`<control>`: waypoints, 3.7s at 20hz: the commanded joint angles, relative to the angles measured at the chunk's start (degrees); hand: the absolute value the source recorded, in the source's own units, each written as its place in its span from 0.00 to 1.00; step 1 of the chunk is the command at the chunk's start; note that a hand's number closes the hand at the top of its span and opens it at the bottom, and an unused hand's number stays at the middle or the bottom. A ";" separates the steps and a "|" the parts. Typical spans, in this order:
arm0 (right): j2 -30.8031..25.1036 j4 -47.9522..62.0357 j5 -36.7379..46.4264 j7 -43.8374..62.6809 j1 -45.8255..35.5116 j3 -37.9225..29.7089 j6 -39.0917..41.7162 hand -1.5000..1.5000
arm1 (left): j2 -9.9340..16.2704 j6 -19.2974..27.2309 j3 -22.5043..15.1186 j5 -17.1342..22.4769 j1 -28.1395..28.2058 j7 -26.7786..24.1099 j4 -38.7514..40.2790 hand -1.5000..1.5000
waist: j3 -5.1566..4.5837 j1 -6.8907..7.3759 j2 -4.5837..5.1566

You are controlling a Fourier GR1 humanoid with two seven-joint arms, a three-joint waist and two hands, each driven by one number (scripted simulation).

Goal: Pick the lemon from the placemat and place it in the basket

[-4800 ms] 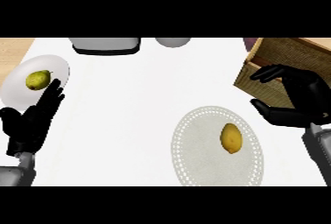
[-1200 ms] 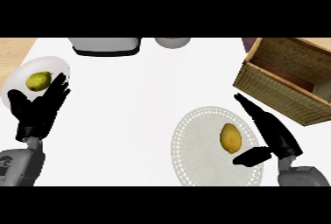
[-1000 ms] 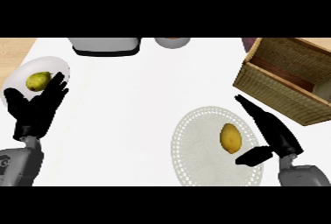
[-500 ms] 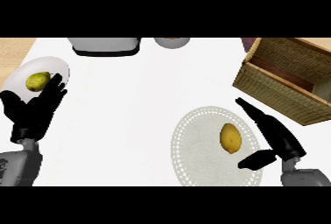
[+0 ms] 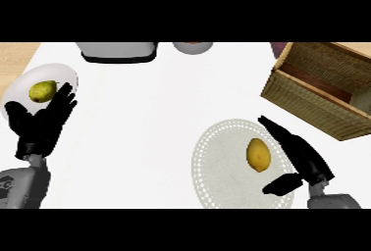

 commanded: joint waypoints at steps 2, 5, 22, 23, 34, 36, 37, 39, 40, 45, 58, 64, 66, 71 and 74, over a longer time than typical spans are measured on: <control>2.32 1.61 4.64 1.80 -0.32 1.82 -2.48 0.00 | -2.81 1.60 -0.78 -2.05 -1.87 -0.93 3.21 0.50 | -0.01 -0.08 0.02; 1.80 1.17 5.07 1.99 0.19 0.78 -1.43 0.00 | 0.80 -3.40 2.37 0.67 0.93 -0.37 -0.13 0.50 | -0.01 0.05 -0.02; 12.83 8.35 15.25 20.30 -11.04 10.87 -7.45 1.00 | -1.84 -0.89 -0.02 -2.28 -1.00 4.83 -4.45 0.50 | -0.01 1.04 -0.14; 12.91 8.37 13.27 26.25 -12.47 14.54 -10.78 1.00 | -2.01 -1.00 0.78 -2.10 -2.38 1.82 -1.26 0.50 | -0.06 1.47 0.09; 13.19 11.24 -2.22 63.46 -32.10 38.44 -32.02 1.00 | -1.93 -1.82 0.33 -2.26 -3.22 2.05 -0.78 0.50 | -0.01 3.06 0.33; 13.20 5.74 -2.64 61.55 -32.58 36.59 -37.19 1.00 | -3.25 -0.10 -0.69 -3.94 -2.71 0.76 -0.71 0.50 | 0.01 2.55 0.19; 13.20 6.80 -1.19 58.38 -33.52 34.55 -41.06 1.00 | -2.24 -1.71 0.53 -2.21 -1.74 1.40 -0.33 0.50 | 0.02 2.73 0.27; 13.20 2.38 -1.10 59.02 -36.04 35.35 -46.11 1.00 | -3.47 -0.87 -0.87 -3.68 -1.81 0.64 0.83 0.50 | 0.01 2.57 0.22; 13.20 -0.56 0.09 60.79 -38.31 35.21 -45.57 1.00 | -2.43 -0.29 0.12 -3.18 -3.61 2.96 -0.85 0.50 | 0.02 1.91 -0.25; 13.19 1.91 10.07 71.78 -48.85 35.53 -47.23 1.00 | -1.69 -1.13 1.38 -2.43 -1.90 1.95 0.14 0.50 | -0.11 1.17 -0.31; 13.19 6.93 17.36 79.22 -66.84 17.42 -29.18 1.00 | -2.03 -0.43 1.05 -2.61 -2.77 4.32 -1.65 0.50 | -0.08 0.16 -0.32; 9.14 15.01 17.84 71.67 -73.79 5.79 -27.62 1.00 | -2.50 -0.66 0.97 -3.44 -0.95 0.38 -0.36 0.50 | -0.10 0.33 0.11; 7.97 14.49 18.60 71.56 -72.66 4.62 -26.20 1.00 | -2.60 -0.66 1.66 -2.46 -1.55 1.34 -0.20 0.50 | -0.06 -0.09 -0.04; 2.43 20.75 20.21 67.51 -73.66 0.54 -23.35 1.00 | -1.52 -0.73 2.31 -2.53 -2.91 2.20 0.23 0.50 | -0.06 -0.22 0.10; 1.42 23.34 24.02 66.83 -71.40 0.42 -25.58 1.00 | -2.63 -1.05 1.03 -2.81 0.63 1.95 -2.41 0.50 | -0.05 0.45 0.06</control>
